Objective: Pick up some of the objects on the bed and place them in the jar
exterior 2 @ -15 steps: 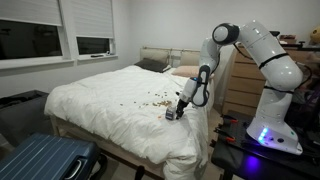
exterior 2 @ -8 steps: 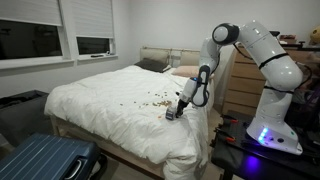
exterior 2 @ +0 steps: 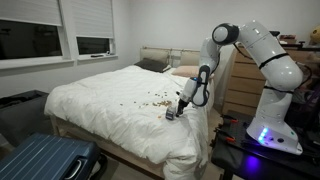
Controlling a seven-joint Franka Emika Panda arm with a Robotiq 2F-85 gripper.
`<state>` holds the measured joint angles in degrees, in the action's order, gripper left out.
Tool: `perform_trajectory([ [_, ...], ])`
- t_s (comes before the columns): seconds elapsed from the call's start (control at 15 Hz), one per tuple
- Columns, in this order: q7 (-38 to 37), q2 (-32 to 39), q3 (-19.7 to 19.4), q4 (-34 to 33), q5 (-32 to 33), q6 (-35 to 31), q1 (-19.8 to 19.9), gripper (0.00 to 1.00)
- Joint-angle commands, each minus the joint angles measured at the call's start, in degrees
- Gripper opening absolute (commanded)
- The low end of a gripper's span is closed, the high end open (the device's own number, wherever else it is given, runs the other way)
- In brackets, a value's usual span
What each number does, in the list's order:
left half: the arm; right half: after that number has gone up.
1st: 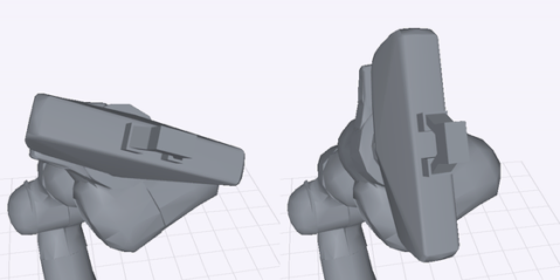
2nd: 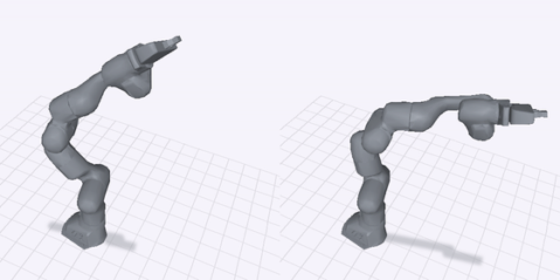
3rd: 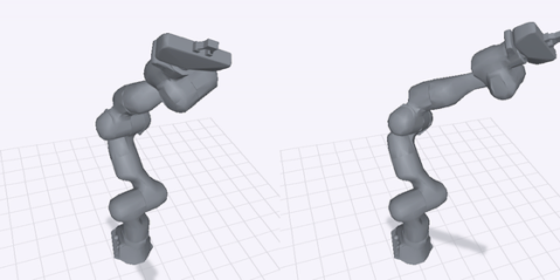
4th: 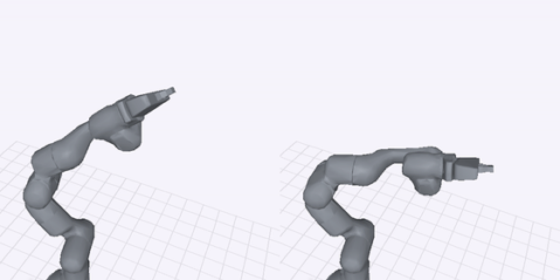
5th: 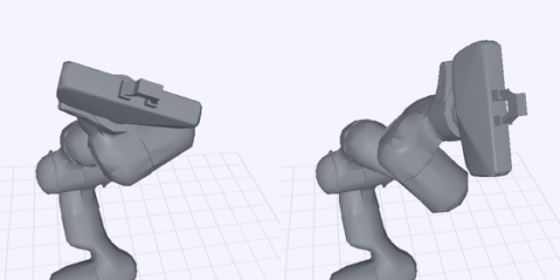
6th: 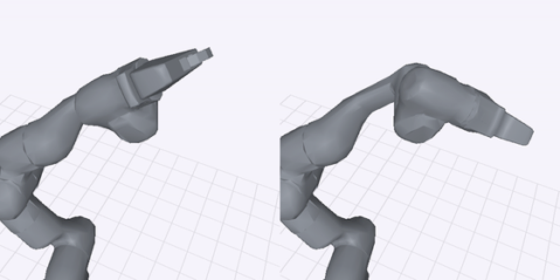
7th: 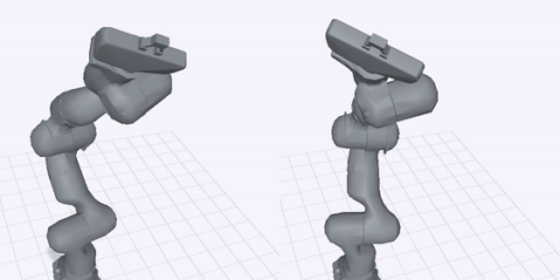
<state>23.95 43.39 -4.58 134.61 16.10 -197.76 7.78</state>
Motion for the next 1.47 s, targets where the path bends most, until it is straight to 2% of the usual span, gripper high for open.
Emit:
perform_trajectory([
  [0.0,-3.3,-3.2,-2.3,2.1,-0.8,0.3,-1.8,0.01],
  [0.33,-5.3,-7.6,-4.6,4.2,-2.2,1.2,-3.9,0.01],
  [0.6,-5.8,-12.8,-6.6,6.5,-3.9,5.3,-6.2,0.01],
  [1.13,-7.5,-20.7,-17.1,9.3,-6.2,14.2,-18.9,0.01],
  [1.4,-9.7,-23.1,-17.5,9.1,-4.7,16.2,-21.1,0.01],
])
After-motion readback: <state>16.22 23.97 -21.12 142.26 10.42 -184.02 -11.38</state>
